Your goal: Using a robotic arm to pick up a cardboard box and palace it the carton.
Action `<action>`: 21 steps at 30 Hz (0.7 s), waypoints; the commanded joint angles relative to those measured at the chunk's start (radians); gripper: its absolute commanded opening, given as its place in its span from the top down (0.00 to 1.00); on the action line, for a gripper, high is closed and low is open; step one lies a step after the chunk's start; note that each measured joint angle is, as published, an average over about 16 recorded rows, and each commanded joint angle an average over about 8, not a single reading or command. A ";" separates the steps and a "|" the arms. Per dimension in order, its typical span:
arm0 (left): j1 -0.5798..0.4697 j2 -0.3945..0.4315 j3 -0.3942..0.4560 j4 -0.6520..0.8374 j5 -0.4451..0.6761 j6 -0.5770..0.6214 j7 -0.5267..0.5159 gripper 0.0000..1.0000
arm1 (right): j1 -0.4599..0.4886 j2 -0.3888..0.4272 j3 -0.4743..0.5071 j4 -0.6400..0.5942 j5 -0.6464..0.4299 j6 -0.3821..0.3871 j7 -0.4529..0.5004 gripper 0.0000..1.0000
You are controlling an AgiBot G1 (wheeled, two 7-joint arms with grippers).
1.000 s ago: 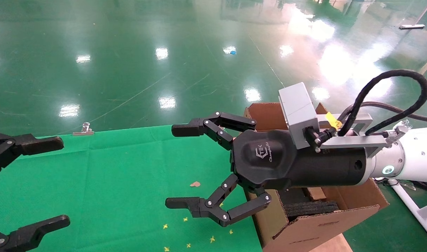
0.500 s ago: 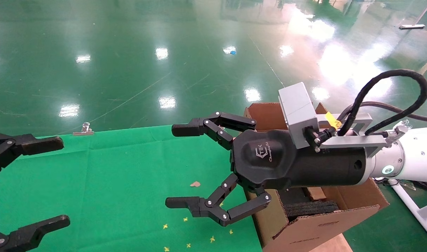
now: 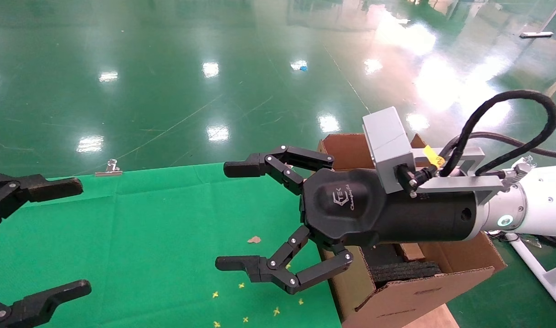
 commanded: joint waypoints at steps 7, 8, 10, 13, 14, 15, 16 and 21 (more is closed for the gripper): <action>0.000 0.000 0.000 0.000 0.000 0.000 0.000 0.00 | 0.000 0.000 0.000 0.000 0.000 0.000 0.000 0.00; 0.000 0.000 0.000 0.000 0.000 0.000 0.000 0.00 | 0.000 0.000 0.000 0.000 0.000 0.000 0.000 0.00; 0.000 0.000 0.000 0.000 0.000 0.000 0.000 0.00 | 0.000 0.000 0.000 0.000 0.000 0.000 0.000 0.00; 0.000 0.000 0.000 0.000 0.000 0.000 0.000 0.00 | 0.000 0.000 0.000 0.000 0.000 0.000 0.000 0.00; 0.000 0.000 0.000 0.000 0.000 0.000 0.000 0.00 | 0.000 0.000 0.000 0.000 0.000 0.000 0.000 0.00; 0.000 0.000 0.000 0.000 0.000 0.000 0.000 0.00 | 0.000 0.000 0.000 0.000 0.000 0.000 0.000 0.00; 0.000 0.000 0.000 0.000 0.000 0.000 0.000 0.00 | 0.000 0.000 0.000 0.000 0.000 0.000 0.000 0.00; 0.000 0.000 0.000 0.000 0.000 0.000 0.000 0.00 | 0.000 0.000 0.000 0.000 0.000 0.000 0.000 0.00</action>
